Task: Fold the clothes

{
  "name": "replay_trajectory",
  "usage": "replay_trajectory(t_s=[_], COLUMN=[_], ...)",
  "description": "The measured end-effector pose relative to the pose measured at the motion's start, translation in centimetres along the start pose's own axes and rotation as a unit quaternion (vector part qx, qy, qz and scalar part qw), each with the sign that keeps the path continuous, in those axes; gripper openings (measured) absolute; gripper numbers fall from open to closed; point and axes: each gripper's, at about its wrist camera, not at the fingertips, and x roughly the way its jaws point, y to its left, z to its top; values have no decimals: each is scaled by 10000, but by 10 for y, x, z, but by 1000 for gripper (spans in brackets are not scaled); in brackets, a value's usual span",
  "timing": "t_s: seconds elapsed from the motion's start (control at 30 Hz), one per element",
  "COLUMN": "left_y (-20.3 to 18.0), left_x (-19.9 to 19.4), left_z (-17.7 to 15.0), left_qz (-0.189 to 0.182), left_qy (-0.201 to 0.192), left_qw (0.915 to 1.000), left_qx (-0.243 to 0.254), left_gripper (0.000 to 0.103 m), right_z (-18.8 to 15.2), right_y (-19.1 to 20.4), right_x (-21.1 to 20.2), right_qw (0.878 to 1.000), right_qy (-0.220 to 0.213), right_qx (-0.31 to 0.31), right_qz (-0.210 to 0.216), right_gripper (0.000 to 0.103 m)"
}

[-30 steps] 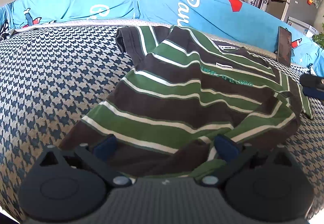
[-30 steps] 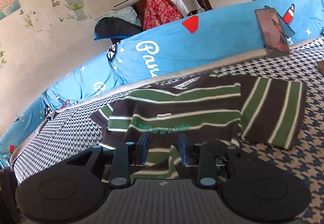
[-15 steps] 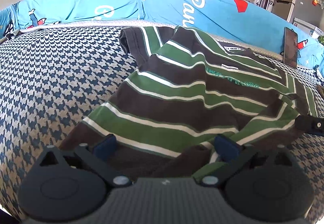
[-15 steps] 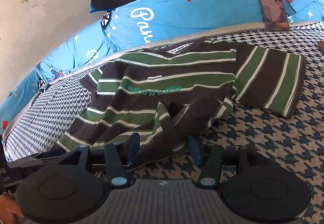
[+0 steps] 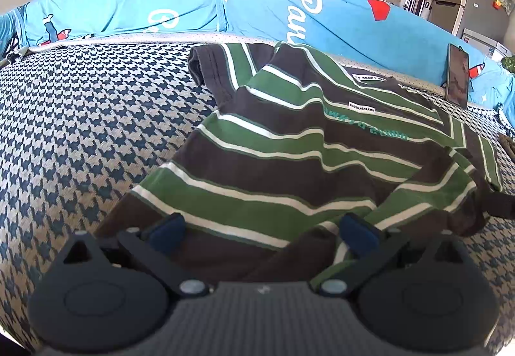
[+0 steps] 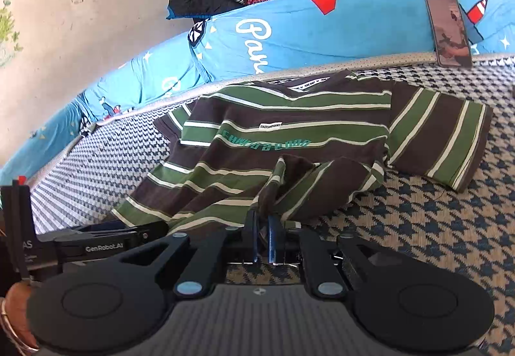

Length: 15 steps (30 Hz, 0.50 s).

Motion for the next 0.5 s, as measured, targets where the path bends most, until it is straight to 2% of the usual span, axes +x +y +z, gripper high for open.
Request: replay_trajectory(t_s=[0.13,0.23,0.27,0.37,0.5], left_y=[7,13,13,10,8], left_x=[-8,-11,-11,-11,-10], left_z=[0,-2,-3,-4,-5], left_qz=[-73,-97,-84,-16,32], left_qy=[21,50,46,29,27], left_qw=[9998,9993,9994,9998,9999], left_qx=[-209,-344,-326,-190,-127], left_gripper=[103,103,103,103,103], right_z=[1,4,4,2,1], right_y=[-14,-25,-29,-31,-31], right_x=[-10,-17,-17,-6,-7], right_qw=[9952,9845,9824,9859,9872], right_qy=[-323,-611,-627,-369,-340], right_qx=[820,1463,1642,1622,1504], right_qz=[434,747,634,-159,-410], right_gripper=[4,4,4,4,6])
